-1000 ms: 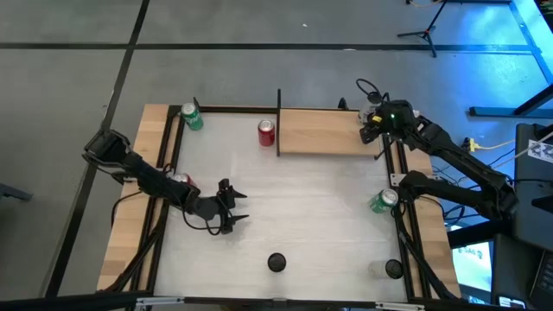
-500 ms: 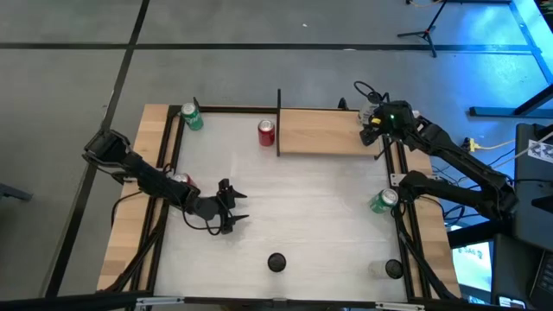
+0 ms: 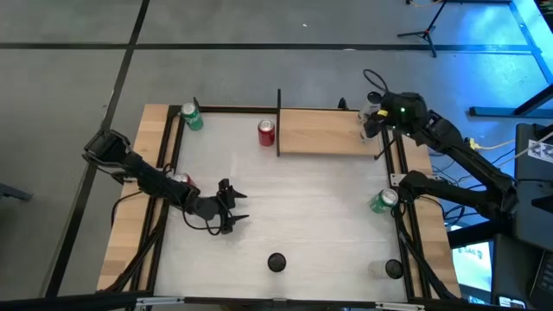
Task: Place canned beverage on shelf
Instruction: Put the left white yellow soda can on the shelf
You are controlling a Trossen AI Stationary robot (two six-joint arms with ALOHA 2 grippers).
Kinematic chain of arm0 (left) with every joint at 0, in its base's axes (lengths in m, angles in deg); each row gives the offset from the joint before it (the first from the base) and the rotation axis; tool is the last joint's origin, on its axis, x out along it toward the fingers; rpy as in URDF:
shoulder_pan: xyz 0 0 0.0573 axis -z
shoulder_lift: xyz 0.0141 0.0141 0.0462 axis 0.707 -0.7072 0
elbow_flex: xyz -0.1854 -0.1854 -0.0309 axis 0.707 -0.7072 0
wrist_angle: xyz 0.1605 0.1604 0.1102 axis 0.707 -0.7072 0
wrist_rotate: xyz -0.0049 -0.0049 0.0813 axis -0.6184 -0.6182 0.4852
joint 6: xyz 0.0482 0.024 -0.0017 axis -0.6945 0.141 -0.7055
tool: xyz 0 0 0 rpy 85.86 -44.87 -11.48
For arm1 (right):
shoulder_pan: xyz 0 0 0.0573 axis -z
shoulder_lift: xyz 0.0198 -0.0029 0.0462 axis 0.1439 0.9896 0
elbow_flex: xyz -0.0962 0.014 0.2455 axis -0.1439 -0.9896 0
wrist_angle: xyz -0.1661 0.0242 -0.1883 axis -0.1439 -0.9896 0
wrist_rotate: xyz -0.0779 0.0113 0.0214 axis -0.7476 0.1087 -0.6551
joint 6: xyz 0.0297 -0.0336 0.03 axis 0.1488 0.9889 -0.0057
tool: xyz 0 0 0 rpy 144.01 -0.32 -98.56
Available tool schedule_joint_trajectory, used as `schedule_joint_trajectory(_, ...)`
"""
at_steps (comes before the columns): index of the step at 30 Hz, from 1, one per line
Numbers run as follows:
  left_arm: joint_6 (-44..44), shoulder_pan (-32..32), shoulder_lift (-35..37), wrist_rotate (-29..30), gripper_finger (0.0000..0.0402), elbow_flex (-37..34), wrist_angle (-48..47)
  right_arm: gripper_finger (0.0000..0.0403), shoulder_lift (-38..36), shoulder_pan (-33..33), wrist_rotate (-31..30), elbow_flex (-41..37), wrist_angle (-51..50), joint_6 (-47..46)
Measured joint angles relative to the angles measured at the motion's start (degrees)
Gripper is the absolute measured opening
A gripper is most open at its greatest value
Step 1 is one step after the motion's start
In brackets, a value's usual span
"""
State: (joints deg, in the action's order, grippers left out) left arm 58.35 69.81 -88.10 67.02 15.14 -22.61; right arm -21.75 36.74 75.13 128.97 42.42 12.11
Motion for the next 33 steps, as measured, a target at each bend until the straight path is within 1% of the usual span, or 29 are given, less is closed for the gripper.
schedule_joint_trajectory(2, 0.01, 0.02, 0.00, -0.01, 0.0318, 0.00, 0.01, 0.0323, -0.36, -0.06, 1.32, 1.75, -1.43, -0.03)
schedule_joint_trajectory(3, 0.02, 0.02, 0.00, -0.01, 0.0318, 0.00, 0.16, 0.0323, -0.72, -0.05, 3.06, 2.48, -2.14, -0.20)
schedule_joint_trajectory(6, 0.02, 0.02, 0.00, -0.02, 0.0318, 0.00, 1.11, 0.0324, -1.36, -0.70, 10.98, 3.70, -2.49, -1.95)
schedule_joint_trajectory(8, 0.02, 0.02, 0.00, -0.02, 0.0318, 0.00, 2.01, 0.0324, -1.53, -3.11, 17.65, 3.66, -2.62, -4.56)
schedule_joint_trajectory(9, 0.02, 0.02, 0.00, -0.02, 0.0318, 0.00, 2.60, 0.0324, -1.48, -4.68, 19.90, 3.62, -2.69, -5.36)
schedule_joint_trajectory(11, 0.02, 0.02, 0.00, -0.26, 0.0318, 0.01, 3.95, 0.0324, -1.52, -8.94, 21.96, 3.53, -2.88, -7.13)
schedule_joint_trajectory(14, 0.01, 0.02, 0.00, -2.19, 0.0318, 0.02, 6.13, 0.0324, -1.10, -17.51, 21.17, 3.53, -1.22, -9.63)
schedule_joint_trajectory(17, -0.39, 0.02, 0.00, -4.73, 0.0318, 0.02, 8.81, 0.0324, -0.55, -26.79, 17.32, 2.39, 3.12, -11.69)
schedule_joint_trajectory(20, -0.39, 0.02, 0.00, -6.07, 0.0318, 0.02, 11.30, 0.0324, -0.67, -34.97, 14.17, -0.58, 10.00, -12.20)
schedule_joint_trajectory(23, -0.42, 0.46, 0.00, -7.95, 0.0318, 0.02, 13.48, 0.0324, -0.56, -42.00, 11.46, -4.76, 14.56, -12.80)
schedule_joint_trajectory(26, -0.44, 1.26, 0.00, -8.52, 0.0318, 0.03, 15.94, 0.0324, 0.41, -48.44, 9.13, -9.13, 22.18, -13.83)
schedule_joint_trajectory(29, -0.38, 2.52, 0.01, -8.95, 0.0318, 0.63, 16.82, 0.0324, 3.29, -54.50, 8.40, -12.92, 29.95, -13.82)
schedule_joint_trajectory(33, -0.37, 5.22, -0.52, -9.03, 0.0318, 2.88, 16.48, 0.0324, 9.87, -61.19, 7.45, -15.82, 39.29, -13.80)
